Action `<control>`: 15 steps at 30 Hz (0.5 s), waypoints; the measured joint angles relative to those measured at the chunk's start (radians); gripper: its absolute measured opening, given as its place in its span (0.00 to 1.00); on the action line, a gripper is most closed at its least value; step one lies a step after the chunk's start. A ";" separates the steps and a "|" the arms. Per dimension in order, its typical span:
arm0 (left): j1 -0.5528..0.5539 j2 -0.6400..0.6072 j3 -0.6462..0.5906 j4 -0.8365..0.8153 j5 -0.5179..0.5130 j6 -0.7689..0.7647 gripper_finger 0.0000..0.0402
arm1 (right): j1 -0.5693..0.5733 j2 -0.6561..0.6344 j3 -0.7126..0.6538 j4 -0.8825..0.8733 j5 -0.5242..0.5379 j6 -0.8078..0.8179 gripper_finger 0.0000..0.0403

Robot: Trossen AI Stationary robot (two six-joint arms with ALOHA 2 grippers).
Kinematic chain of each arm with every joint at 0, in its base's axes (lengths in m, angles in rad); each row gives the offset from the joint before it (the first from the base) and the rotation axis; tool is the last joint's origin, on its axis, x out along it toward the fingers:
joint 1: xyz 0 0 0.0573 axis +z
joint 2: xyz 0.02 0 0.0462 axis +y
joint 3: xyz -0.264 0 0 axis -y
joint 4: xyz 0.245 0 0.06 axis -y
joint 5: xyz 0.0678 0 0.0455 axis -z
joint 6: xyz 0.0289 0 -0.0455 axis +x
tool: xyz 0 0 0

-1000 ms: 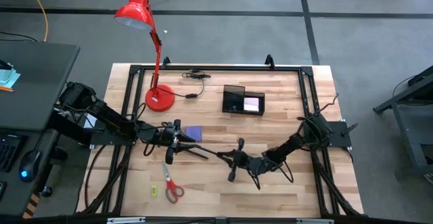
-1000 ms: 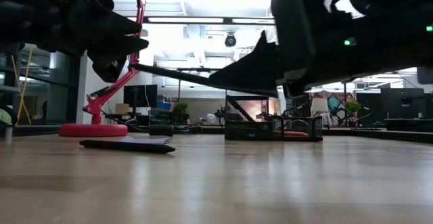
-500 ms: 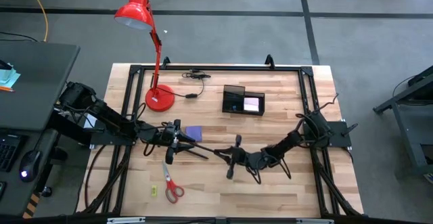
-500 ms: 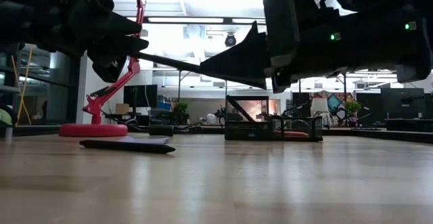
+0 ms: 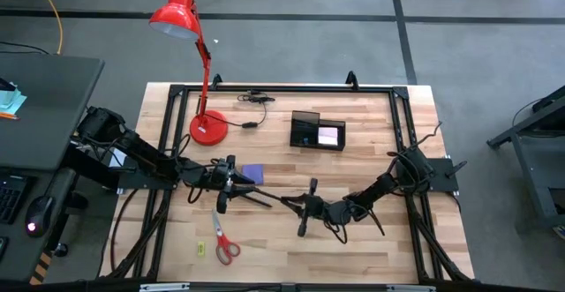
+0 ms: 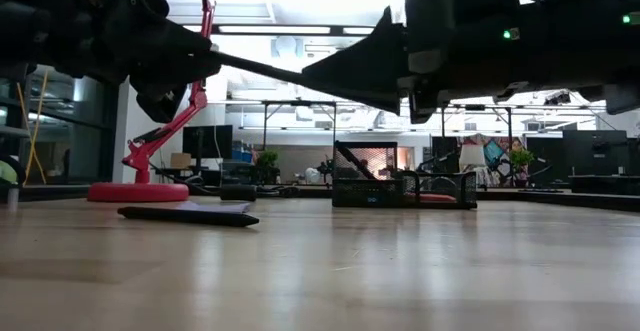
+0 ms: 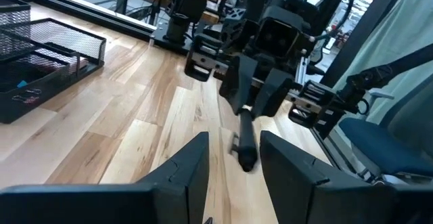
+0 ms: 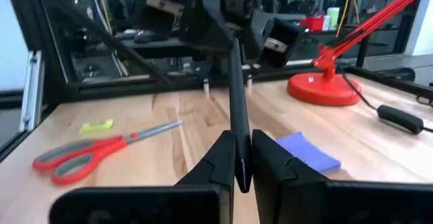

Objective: Pick and place office supplies into organizer
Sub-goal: Put the black pen into the black desk organizer

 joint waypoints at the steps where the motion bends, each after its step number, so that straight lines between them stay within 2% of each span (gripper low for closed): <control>1: 0.000 0.000 0.000 0.000 0.000 0.000 0.29 | -0.003 0.000 0.000 0.001 -0.002 0.000 0.03; 15: 0.000 0.000 0.000 -0.002 -0.005 -0.001 0.28 | -0.008 0.000 0.000 -0.002 -0.008 0.000 0.03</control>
